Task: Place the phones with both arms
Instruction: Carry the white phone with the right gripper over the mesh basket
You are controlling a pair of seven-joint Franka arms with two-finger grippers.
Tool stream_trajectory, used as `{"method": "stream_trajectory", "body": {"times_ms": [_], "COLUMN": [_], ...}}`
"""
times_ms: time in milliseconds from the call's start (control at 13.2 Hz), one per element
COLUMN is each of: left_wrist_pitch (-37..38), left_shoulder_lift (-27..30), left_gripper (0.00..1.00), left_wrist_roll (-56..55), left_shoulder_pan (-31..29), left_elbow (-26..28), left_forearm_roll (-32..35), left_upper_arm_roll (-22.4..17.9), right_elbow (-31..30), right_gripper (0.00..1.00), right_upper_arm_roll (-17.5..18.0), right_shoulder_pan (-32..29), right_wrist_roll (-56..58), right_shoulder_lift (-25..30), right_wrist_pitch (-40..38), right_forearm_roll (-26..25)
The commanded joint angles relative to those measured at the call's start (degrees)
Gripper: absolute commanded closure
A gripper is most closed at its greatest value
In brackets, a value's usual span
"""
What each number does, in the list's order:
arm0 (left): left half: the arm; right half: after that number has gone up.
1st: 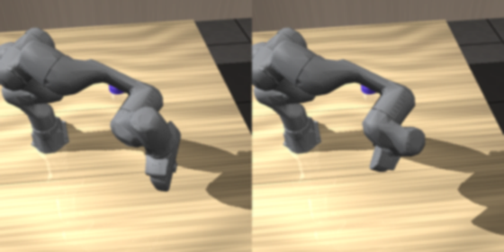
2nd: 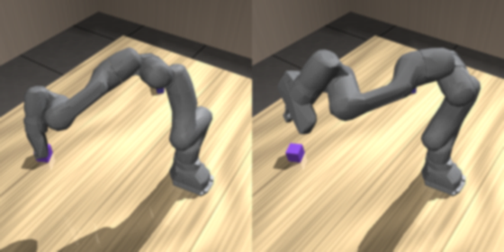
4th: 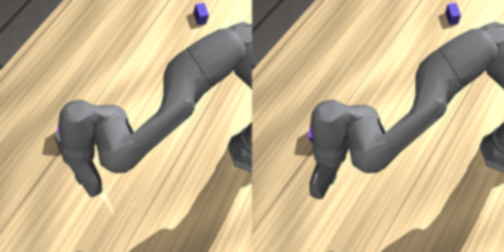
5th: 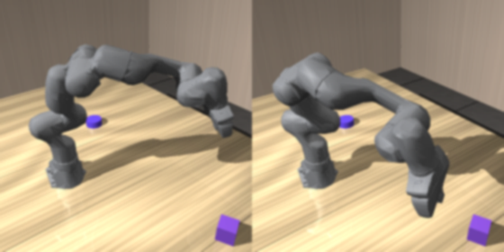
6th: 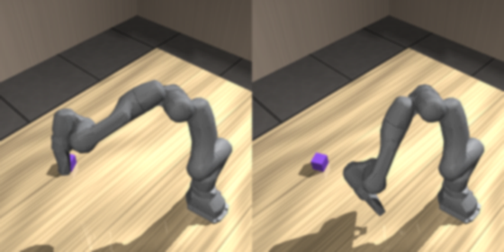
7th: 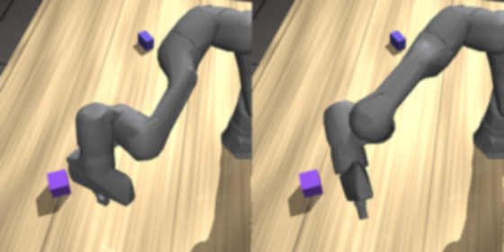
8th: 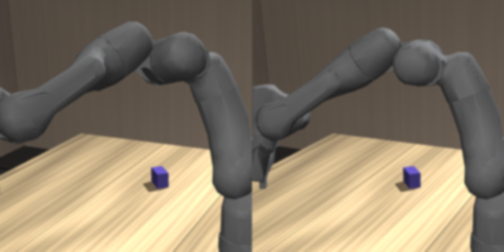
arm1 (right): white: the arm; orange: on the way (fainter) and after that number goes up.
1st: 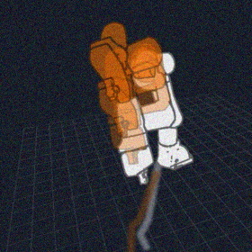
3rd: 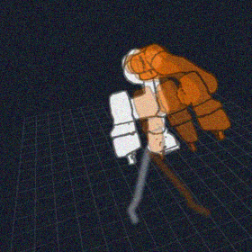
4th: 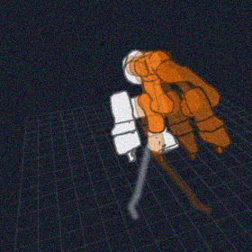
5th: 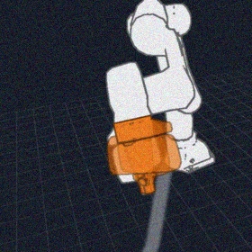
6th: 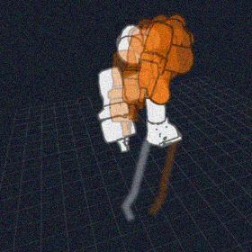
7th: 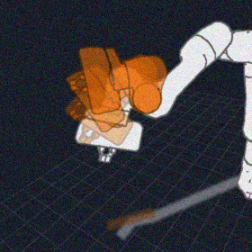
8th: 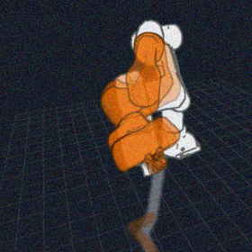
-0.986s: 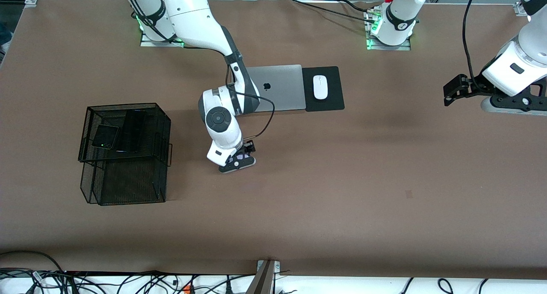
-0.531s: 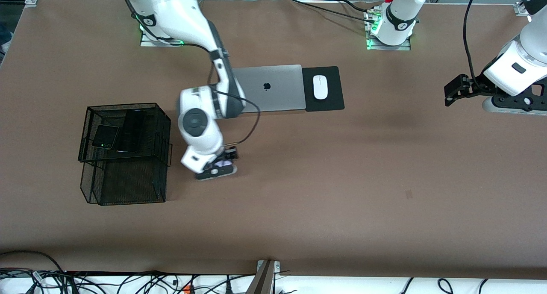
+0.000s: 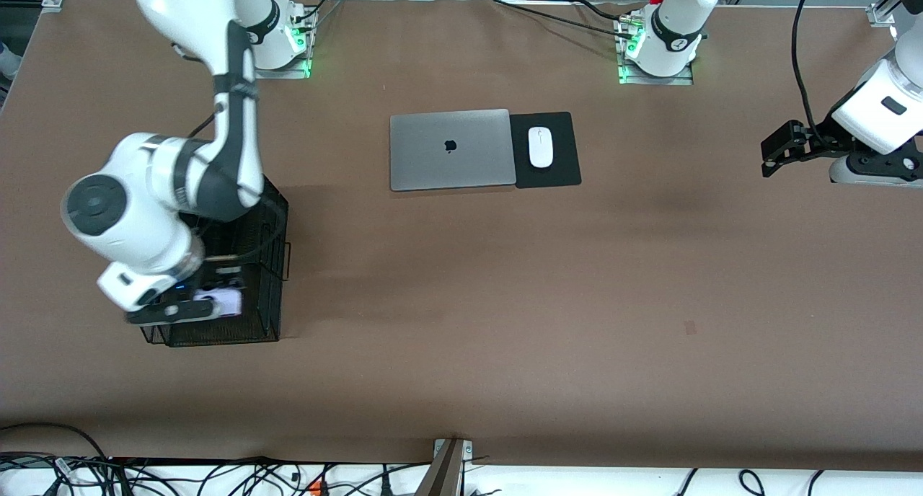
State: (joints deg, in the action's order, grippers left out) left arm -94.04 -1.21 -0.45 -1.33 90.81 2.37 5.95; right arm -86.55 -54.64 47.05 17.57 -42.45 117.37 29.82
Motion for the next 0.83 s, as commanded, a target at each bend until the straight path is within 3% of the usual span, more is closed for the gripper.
{"method": "stream_trajectory", "body": {"times_ms": [0,227,531,758], "left_wrist_pitch": [0.7,0.5,0.9,1.0], "left_shoulder_lift": [0.3,0.2,0.2,0.2], "left_gripper": [0.00,0.00,0.00,0.00], "left_wrist_roll": [1.7,0.4,-3.8,-3.9], "left_shoulder_pan": [0.3,0.4,0.4,0.5], "left_elbow": [-1.0,-1.0,-1.0,-1.0], "left_forearm_roll": [-1.2,-1.1,-1.1,-1.1], "left_upper_arm_roll": [-0.8,-0.8,-0.2,-0.2], "right_elbow": [1.0,1.0,0.9,0.4], "right_gripper": [1.00,1.00,1.00,1.00], "right_upper_arm_roll": [3.9,10.0,10.6,10.6], "right_shoulder_pan": [-5.9,-10.9,-11.9,-12.4], "right_wrist_roll": [1.8,1.1,1.0,1.3], "right_shoulder_lift": [-1.7,-2.1,-5.3,-5.5], "right_wrist_pitch": [3.7,6.2,6.5,5.7], "right_forearm_roll": [0.8,2.2,8.4,8.7]}}
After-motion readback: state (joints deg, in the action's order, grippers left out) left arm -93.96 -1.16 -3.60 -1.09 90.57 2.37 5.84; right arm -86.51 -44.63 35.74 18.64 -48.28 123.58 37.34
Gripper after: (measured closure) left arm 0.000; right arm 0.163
